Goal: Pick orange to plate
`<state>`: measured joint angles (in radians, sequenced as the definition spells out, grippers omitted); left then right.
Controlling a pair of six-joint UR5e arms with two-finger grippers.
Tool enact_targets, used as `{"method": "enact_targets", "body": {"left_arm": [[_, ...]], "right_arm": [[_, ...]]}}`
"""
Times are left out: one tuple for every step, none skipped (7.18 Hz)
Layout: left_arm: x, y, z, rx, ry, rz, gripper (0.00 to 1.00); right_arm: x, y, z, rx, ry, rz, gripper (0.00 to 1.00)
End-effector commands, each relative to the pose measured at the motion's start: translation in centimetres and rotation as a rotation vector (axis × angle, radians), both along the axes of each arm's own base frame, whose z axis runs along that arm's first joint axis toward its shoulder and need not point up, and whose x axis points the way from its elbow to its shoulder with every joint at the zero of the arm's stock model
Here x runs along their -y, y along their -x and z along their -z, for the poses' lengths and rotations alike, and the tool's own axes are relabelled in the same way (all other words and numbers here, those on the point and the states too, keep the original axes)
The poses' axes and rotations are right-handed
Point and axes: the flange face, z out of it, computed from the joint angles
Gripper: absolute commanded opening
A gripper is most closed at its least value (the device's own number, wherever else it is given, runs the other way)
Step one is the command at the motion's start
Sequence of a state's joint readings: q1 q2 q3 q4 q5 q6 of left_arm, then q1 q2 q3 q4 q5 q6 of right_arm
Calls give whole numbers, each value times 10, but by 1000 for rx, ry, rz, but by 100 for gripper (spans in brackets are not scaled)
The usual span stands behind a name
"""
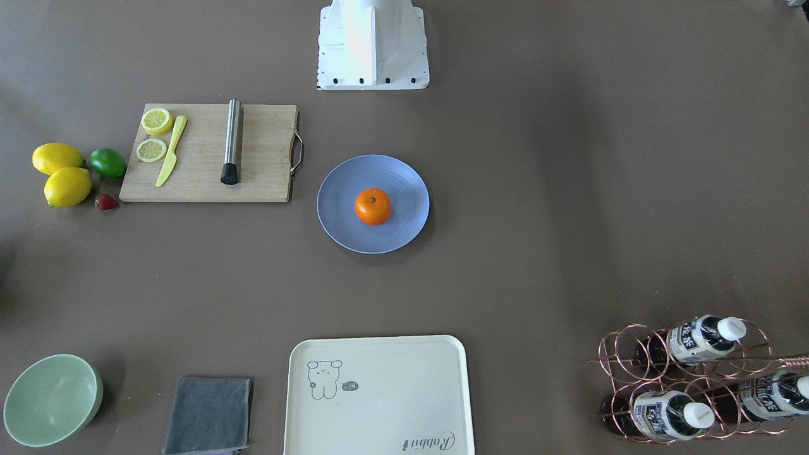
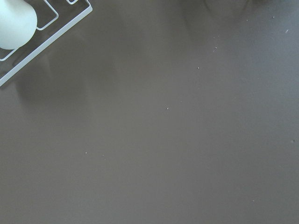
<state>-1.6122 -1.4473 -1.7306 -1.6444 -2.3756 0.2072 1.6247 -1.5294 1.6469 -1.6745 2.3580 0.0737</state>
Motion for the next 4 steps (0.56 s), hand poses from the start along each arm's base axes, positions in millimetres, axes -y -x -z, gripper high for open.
{"method": "enact_targets", "body": {"left_arm": [[1, 0, 0, 0, 0, 0, 98], [0, 0, 0, 0, 0, 0, 98], [0, 0, 0, -2, -1, 0, 98], [-1, 0, -2, -2, 1, 0, 98]], "right_arm": [[-1, 0, 0, 1, -2, 0, 100], [-1, 0, 0, 1, 0, 0, 100], [-1, 0, 0, 1, 0, 0, 100], [-2, 0, -3, 2, 6, 0, 100]]}}
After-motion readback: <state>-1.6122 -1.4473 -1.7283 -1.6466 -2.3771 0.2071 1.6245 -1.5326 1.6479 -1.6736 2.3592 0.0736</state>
